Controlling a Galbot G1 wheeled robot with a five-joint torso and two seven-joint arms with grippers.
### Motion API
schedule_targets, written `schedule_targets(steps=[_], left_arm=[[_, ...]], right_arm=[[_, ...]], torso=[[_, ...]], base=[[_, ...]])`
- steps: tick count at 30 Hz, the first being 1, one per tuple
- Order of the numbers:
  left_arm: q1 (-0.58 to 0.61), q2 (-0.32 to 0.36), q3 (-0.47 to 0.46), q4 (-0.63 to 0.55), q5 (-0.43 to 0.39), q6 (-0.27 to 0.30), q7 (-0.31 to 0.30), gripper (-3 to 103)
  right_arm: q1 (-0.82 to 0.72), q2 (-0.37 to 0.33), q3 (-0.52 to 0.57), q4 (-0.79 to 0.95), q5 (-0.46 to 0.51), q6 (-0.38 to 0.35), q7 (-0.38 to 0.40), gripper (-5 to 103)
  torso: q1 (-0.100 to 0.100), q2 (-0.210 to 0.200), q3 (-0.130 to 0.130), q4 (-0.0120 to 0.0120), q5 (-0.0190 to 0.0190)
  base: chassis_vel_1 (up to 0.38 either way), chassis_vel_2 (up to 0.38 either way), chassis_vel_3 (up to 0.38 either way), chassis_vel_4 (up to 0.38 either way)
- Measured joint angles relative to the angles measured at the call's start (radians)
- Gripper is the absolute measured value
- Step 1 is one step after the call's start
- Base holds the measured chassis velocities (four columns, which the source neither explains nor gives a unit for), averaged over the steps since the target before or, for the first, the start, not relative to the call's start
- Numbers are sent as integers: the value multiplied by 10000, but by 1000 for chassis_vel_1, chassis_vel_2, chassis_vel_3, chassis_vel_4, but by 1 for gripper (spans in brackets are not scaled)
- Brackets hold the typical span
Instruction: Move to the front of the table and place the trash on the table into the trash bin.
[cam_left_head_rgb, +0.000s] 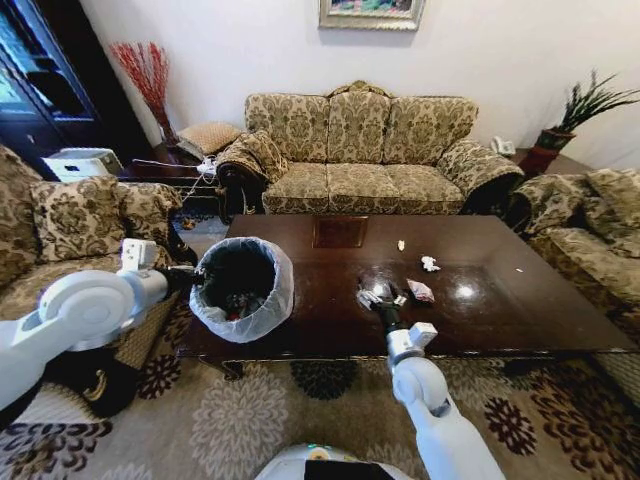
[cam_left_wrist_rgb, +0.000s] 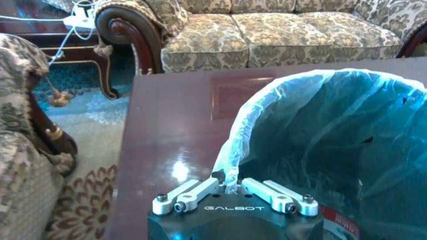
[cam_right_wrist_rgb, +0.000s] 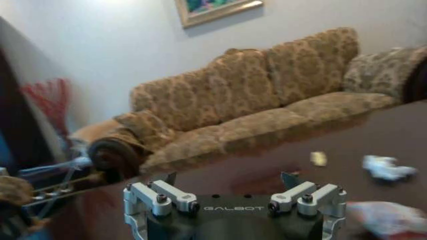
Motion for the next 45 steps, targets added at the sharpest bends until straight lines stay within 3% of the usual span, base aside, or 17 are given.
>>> schedule_targets(steps=[6, 9, 13, 16, 20, 28, 35, 43, 45], left_arm=[[68, -333, -3, -145, 138, 1, 70, 0], [113, -424, -7, -205, 178, 4, 76, 0], [148, -491, -7, -460, 194, 12, 79, 0], [175, -536, -6, -564, 192, 16, 80, 0], [186, -561, 0, -662, 185, 16, 88, 0], [191, -595, 32, -949, 148, -31, 130, 0], [192, -636, 155, -938, 180, -105, 164, 0], [236, -662, 151, -890, 208, -181, 240, 0], [255, -659, 142, -874, 211, -183, 241, 0]], right_arm=[[244, -61, 312, -713, -86, 297, -82, 100], [444, -59, 367, -1059, -81, 330, -82, 100], [847, -79, 199, -1654, 133, 375, -84, 100], [1155, -14, 36, -2164, 47, 534, -160, 100], [1663, 134, -189, -3021, -72, 695, -187, 100], [2556, 589, -776, -4462, 442, 111, -293, 100], [2882, 823, -1138, -5164, 575, -19, -324, 101], [3164, 958, -1367, -5588, 17, 436, -231, 76], [3202, 1003, -1387, -5616, -349, 605, -214, 65]], torso=[[-1, 0, 0, -2, 10], [0, -1, 1, -4, -7], [1, 0, 1, -2, 8], [-1, 0, 0, -4, -15], [0, -1, 2, -4, 14], [0, -1, 1, 0, -14], [-1, 0, 1, 3, -5], [0, -1, 2, -5, 1], [0, -1, 1, -2, -3]], base=[[-235, -258, 238, 254], [-301, -311, 277, 287], [-317, -310, 331, 296], [-342, -327, 349, 307], [-286, -239, 229, 276], [-55, -59, 35, 19], [48, 45, -14, -12], [0, 0, 0, 0], [0, 0, 0, 0]])
